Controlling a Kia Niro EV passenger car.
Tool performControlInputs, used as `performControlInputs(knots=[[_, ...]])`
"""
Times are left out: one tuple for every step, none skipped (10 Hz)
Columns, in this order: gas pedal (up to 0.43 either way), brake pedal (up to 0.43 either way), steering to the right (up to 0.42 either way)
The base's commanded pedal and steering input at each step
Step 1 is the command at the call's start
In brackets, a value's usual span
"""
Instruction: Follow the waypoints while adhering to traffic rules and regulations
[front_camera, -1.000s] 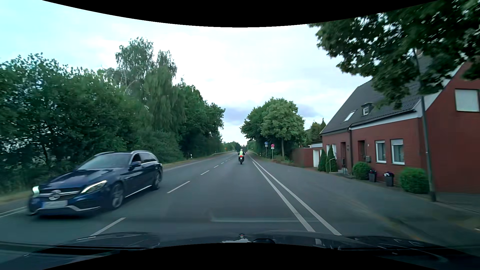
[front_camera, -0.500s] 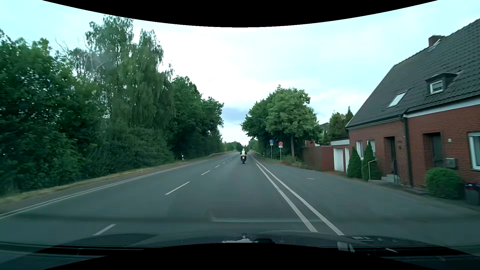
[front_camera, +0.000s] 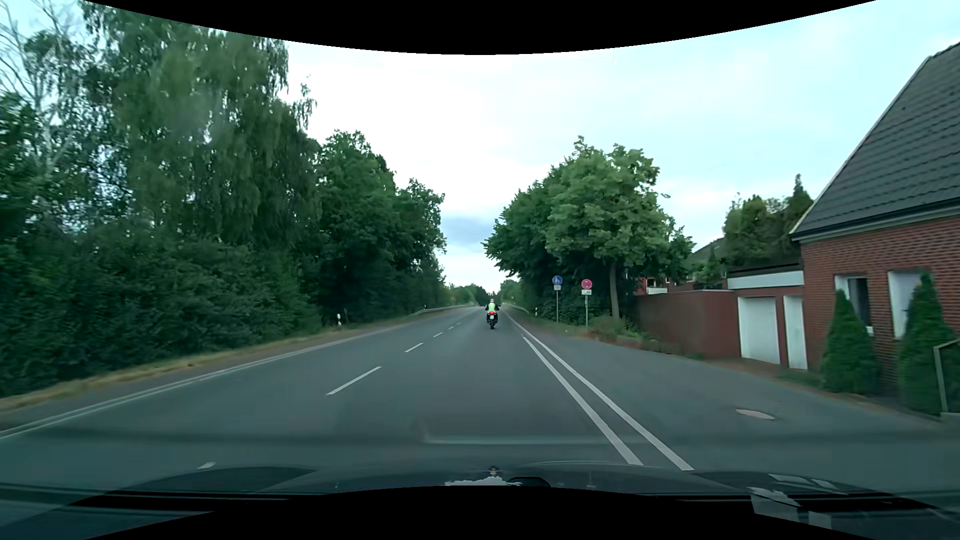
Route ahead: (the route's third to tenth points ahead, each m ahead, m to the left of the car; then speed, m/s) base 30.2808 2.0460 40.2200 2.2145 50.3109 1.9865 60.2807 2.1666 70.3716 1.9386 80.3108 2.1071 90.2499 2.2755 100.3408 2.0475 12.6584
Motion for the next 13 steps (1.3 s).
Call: performControlInputs(knots=[[0.157,0.0,-0.007],[0.157,0.0,-0.007],[0.157,0.0,-0.007],[0.157,0.0,-0.007],[0.157,0.0,-0.007],[0.157,0.0,-0.006],[0.157,0.0,-0.004],[0.157,0.0,-0.003],[0.157,0.0,-0.002],[0.157,0.0,-0.002],[0.157,0.0,-0.002],[0.157,0.0,-0.002],[0.157,0.0,-0.001]])
